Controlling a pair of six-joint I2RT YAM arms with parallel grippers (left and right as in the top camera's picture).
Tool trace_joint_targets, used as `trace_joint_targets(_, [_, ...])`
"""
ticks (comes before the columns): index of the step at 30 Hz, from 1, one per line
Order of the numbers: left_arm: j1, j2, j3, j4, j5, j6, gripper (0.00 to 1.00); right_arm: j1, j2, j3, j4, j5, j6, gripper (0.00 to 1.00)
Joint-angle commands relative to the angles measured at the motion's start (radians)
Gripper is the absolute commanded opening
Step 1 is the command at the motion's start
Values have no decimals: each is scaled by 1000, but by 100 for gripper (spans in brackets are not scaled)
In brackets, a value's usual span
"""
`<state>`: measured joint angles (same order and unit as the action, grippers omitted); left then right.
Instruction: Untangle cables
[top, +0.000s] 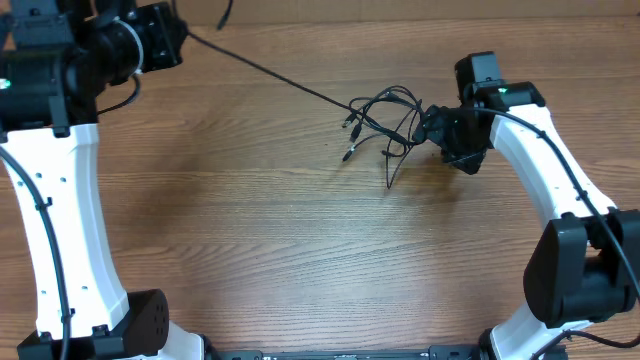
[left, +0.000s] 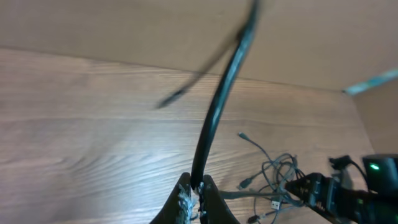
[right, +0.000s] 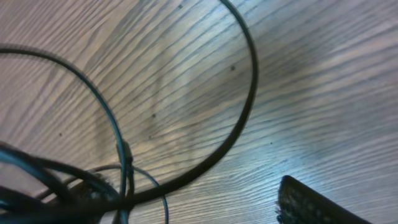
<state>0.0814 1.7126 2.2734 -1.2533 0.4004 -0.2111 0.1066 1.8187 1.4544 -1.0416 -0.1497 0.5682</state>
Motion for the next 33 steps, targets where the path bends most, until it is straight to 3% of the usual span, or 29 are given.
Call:
trace_joint_targets(1, [36, -43, 47, -65, -93, 5, 4, -59, -5, 51, -9, -207, -199, 91])
trace_joint_targets(4, [12, -2, 45, -216, -93, 78, 4, -63, -18, 165, -72, -689, -499, 93])
trace_joint_targets(5, [6, 12, 45, -249, -93, 96, 4, -63, -23, 200, -95, -700, -502, 94])
trace_joint_targets(7, [-19, 51, 45, -306, -93, 146, 7, -61, -30, 266, -140, -696, -491, 94])
trace_joint_targets(9, [-44, 105, 45, -343, -93, 192, 19, -61, -30, 297, -166, -660, -461, 92])
trace_joint_targets(13, [-63, 221, 45, -401, -97, 235, 22, -70, -30, 297, -188, -512, -408, 91])
trace_joint_targets(18, [-63, 345, 45, -435, -159, 223, 57, -76, -30, 297, -209, -440, -408, 96])
trace_joint_targets(19, [-68, 366, 45, -426, -105, 250, 59, -76, -30, 297, -213, -426, -408, 98])
trace_joint_targets(21, [-100, 406, 45, -421, 50, 438, 63, -78, -30, 297, -214, -412, -408, 100])
trace_joint_targets(23, [-145, 444, 45, -426, 95, 589, 68, -78, -30, 297, -214, -412, -409, 100])
trace_joint_targets(26, [-205, 560, 45, -411, 82, 704, 69, -78, -30, 297, -219, -412, -413, 100])
trace_joint_targets(33, [-269, 753, 45, -334, 35, 809, 68, -78, -30, 297, -221, -412, -413, 100])
